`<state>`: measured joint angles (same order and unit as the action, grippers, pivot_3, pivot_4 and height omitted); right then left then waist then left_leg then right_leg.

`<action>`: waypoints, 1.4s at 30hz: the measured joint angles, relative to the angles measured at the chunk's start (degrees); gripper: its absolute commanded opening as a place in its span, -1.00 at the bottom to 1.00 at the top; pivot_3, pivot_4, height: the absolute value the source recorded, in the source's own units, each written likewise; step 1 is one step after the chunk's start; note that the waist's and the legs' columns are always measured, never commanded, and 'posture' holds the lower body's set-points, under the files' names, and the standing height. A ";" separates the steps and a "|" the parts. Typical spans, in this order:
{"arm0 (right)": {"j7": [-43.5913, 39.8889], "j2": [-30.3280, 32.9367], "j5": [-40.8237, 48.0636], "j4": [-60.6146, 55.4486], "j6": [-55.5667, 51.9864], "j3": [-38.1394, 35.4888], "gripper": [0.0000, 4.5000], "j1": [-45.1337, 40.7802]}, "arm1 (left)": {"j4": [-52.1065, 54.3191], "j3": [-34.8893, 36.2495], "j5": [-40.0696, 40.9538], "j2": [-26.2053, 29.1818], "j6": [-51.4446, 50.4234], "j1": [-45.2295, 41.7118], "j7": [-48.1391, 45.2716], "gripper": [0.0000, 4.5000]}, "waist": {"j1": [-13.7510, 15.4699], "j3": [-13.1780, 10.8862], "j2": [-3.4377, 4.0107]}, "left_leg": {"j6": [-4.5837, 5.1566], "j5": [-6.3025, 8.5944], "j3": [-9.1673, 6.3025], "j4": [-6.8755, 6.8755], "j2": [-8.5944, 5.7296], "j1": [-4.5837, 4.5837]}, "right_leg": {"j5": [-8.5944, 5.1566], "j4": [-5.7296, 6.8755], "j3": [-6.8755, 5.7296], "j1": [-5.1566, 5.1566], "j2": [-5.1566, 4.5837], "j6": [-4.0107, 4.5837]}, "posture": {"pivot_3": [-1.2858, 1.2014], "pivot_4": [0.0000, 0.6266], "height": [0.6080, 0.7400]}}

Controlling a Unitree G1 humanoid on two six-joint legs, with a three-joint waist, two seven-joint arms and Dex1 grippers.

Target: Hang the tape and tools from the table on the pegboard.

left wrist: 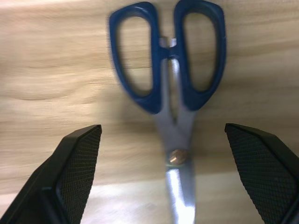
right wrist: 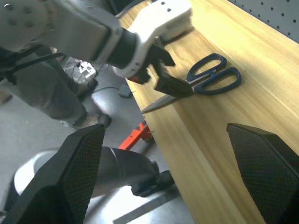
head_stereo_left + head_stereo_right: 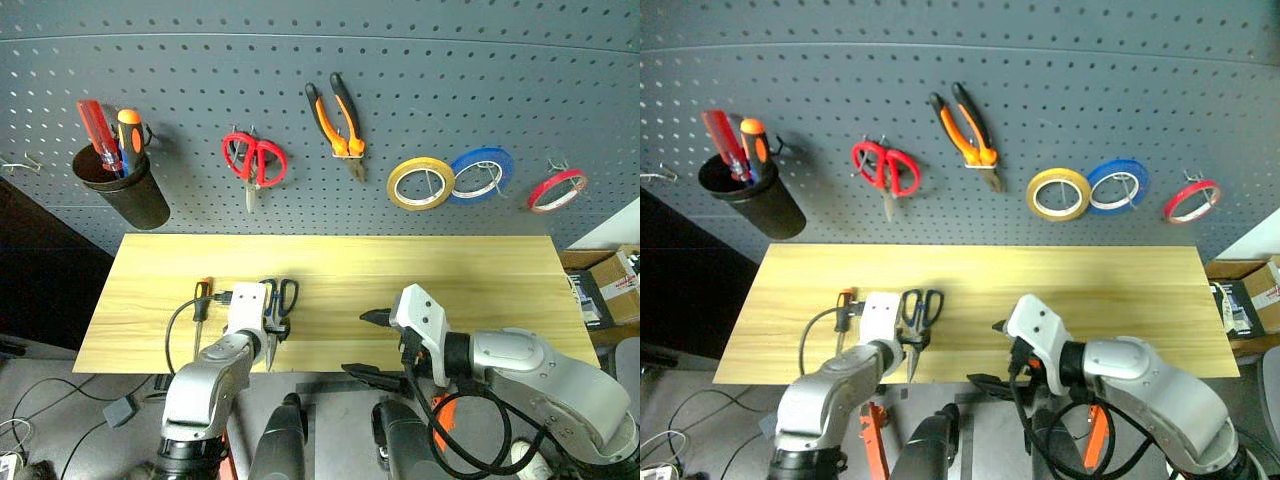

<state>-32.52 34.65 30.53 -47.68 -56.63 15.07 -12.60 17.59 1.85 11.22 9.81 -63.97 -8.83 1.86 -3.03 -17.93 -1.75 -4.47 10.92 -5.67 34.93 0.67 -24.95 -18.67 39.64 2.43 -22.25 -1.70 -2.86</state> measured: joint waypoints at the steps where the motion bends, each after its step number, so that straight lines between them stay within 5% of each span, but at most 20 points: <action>1: 0.02 0.21 -0.23 0.02 0.33 0.01 0.99 -0.04 | -0.58 0.25 -0.06 -0.21 -0.27 -0.23 0.03 1.00 | -0.01 0.00 0.00 | 0.00 0.00 0.00 0.00 0.00 0.00 | 0.03 0.00 0.00 0.00 0.00 0.05 | -0.02 0.01 1.00; 12: 0.12 1.17 -1.47 0.30 1.32 -0.20 0.99 -2.31 | -3.83 6.33 -0.26 -4.72 -4.07 -2.52 2.35 1.00 | -0.17 0.00 0.00 | 0.00 0.00 -0.01 0.00 0.01 0.06 | 0.12 0.04 -0.02 0.05 0.01 0.16 | -0.03 0.01 1.00; 16: 0.16 1.27 -1.84 0.34 1.32 -0.26 1.00 -2.63 | -4.95 6.99 0.01 -3.76 -3.95 -3.03 0.81 0.61 | -0.18 0.05 0.07 | -0.01 0.00 0.00 0.01 0.01 0.09 | 0.01 0.08 0.00 0.07 0.01 -0.04 | -0.03 0.01 1.00; 26: 4.86 -2.87 -0.91 3.12 -2.16 -5.63 1.00 -4.42 | -7.08 7.26 3.07 2.15 -2.10 -1.96 -9.76 -0.73 | 0.02 0.06 0.10 | -0.04 -0.02 0.03 0.02 0.00 0.12 | 0.14 0.14 0.03 0.06 -0.03 0.18 | -0.04 -0.01 1.00; 36: 4.66 -1.52 -1.42 3.24 0.70 -8.85 1.00 -3.85 | -7.52 6.29 5.95 8.46 1.00 1.13 -18.77 -0.73 | -0.37 0.05 0.10 | -0.04 -0.02 0.04 -0.03 0.03 0.11 | 0.13 0.12 0.02 0.00 -0.01 0.18 | -0.04 -0.02 1.00; 42: -1.91 1.54 -1.62 2.76 11.58 -11.59 1.00 -0.74 | 0.16 4.92 6.64 14.36 19.17 6.94 -29.69 -0.73 | -0.19 0.01 0.04 | -0.06 -0.02 0.04 -0.11 0.09 0.04 | 0.15 -0.10 0.00 0.01 -0.03 0.19 | -0.03 -0.02 1.00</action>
<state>-34.43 36.19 28.91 -44.92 -45.06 3.48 -13.34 17.76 6.77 17.86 24.17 -44.80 -1.89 -27.82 -3.22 -17.92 -1.71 -4.53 10.90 -5.63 34.82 0.76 -24.91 -18.53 39.53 2.43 -22.24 -1.73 -2.66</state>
